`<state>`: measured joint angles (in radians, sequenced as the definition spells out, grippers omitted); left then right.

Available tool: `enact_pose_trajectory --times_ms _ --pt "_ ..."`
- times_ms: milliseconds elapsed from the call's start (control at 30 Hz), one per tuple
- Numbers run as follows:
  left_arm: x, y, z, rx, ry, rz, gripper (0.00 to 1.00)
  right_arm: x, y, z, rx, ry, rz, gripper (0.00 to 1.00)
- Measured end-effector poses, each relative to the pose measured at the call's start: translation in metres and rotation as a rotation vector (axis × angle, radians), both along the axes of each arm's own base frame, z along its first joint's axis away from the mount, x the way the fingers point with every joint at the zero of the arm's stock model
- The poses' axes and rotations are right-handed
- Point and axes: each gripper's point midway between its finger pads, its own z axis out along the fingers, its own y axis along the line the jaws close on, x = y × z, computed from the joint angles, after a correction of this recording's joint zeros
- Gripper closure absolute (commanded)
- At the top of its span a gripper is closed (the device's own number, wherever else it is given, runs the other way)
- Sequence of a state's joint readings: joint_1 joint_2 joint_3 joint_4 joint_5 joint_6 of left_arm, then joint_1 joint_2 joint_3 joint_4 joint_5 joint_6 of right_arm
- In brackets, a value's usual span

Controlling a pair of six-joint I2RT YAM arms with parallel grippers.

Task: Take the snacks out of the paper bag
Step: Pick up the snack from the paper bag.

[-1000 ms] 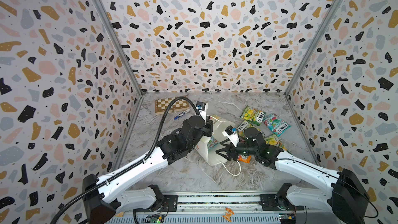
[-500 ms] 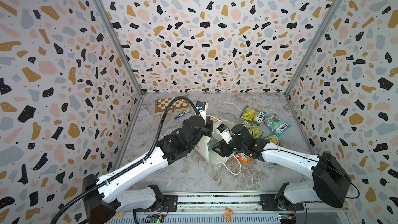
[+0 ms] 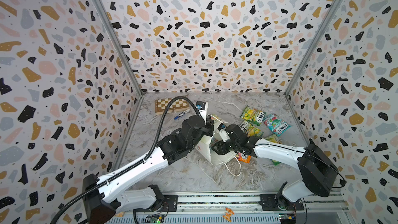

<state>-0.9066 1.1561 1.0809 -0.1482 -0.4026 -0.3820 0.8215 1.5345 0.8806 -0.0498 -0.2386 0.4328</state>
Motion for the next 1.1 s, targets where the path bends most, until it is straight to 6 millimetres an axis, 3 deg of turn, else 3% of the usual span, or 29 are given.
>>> enact_pose_trajectory --times_ms 333,700,900,1100 --pt "0.000 -0.001 -0.002 -0.008 0.002 -0.001 1.00 0.004 0.002 -0.019 0.012 0.116 -0.110 0.39" --pt "-0.002 -0.004 -0.006 -0.020 0.015 -0.018 1.00 0.018 0.014 -0.024 0.048 0.156 -0.191 0.43" --pt "-0.002 -0.004 -0.007 -0.024 0.018 -0.019 1.00 0.027 0.022 -0.032 0.080 0.175 -0.231 0.52" --pt "-0.003 -0.003 -0.005 -0.040 0.007 -0.019 1.00 0.035 0.029 -0.027 0.132 0.167 -0.260 0.57"
